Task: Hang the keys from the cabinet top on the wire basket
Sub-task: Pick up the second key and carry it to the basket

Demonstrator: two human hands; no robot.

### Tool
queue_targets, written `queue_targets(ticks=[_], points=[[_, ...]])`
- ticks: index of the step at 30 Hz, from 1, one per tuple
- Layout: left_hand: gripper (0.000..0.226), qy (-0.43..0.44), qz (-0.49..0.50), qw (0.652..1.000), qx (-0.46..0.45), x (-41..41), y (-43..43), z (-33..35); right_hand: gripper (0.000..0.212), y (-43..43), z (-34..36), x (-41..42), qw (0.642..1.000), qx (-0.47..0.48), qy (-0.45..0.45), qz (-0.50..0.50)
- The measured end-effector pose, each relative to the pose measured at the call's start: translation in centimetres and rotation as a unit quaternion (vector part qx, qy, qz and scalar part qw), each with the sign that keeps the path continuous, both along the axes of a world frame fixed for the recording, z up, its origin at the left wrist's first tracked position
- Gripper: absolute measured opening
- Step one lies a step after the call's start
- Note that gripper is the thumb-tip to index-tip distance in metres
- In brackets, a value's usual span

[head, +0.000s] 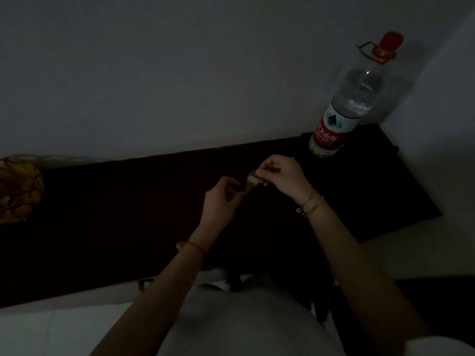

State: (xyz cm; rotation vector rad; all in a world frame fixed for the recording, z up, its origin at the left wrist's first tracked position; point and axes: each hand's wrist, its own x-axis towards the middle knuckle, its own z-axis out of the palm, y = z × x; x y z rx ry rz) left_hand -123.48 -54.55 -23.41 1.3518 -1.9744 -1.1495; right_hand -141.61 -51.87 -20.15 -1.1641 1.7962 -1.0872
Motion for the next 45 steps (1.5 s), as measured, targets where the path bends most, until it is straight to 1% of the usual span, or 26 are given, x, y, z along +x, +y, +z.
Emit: queue_targets(ticks=[2, 4, 6, 8, 11, 13, 18, 27, 34, 39, 45], points=[[0.013, -0.01, -0.009, 1.0, -0.021, 0.4, 0.1, 0.1, 0.009, 0.3, 0.1, 0.3, 1.0, -0.005, -0.013, 0.003], [0.011, -0.014, -0.017, 1.0, -0.018, 0.8, 0.3, 0.2, 0.009, 0.6, 0.3, 0.6, 1.0, -0.009, -0.019, 0.003], [0.01, -0.006, -0.029, 0.999, 0.014, 1.3, 0.5, 0.3, 0.01, 0.9, 0.5, 0.9, 1.0, -0.012, -0.02, 0.003], [0.008, 0.027, -0.03, 0.998, 0.052, 1.8, 0.8, 0.5, 0.011, 1.2, 0.7, 1.2, 1.0, -0.015, -0.017, 0.008], [0.007, 0.062, -0.024, 0.994, 0.086, 2.4, 1.5, 0.6, 0.017, 1.7, 1.0, 1.8, 0.999, -0.029, -0.02, 0.012], [0.01, 0.081, -0.016, 0.991, 0.107, 2.9, 2.1, 0.6, 0.018, 2.0, 1.1, 2.4, 0.999, -0.035, -0.027, 0.018], [0.011, 0.119, 0.022, 0.984, 0.128, 4.3, 4.2, 0.3, 0.018, 3.0, 1.0, 4.1, 0.998, -0.034, -0.04, 0.039], [0.011, 0.175, 0.108, 0.968, 0.146, 7.7, 8.2, 1.6, 0.018, 3.2, 0.3, 8.2, 0.989, -0.031, -0.057, 0.132], [0.01, 0.185, 0.186, 0.955, 0.136, 12.5, 9.9, 2.1, 0.017, 1.7, 0.7, 13.3, 0.973, -0.05, -0.046, 0.222], [0.011, 0.182, 0.235, 0.946, 0.127, 16.7, 10.2, 1.9, 0.017, 0.3, 0.5, 17.8, 0.959, -0.045, -0.048, 0.275], [0.01, 0.189, 0.262, 0.937, 0.131, 22.3, 9.1, 1.8, 0.016, -2.1, -0.1, 24.1, 0.947, -0.043, -0.044, 0.315]])
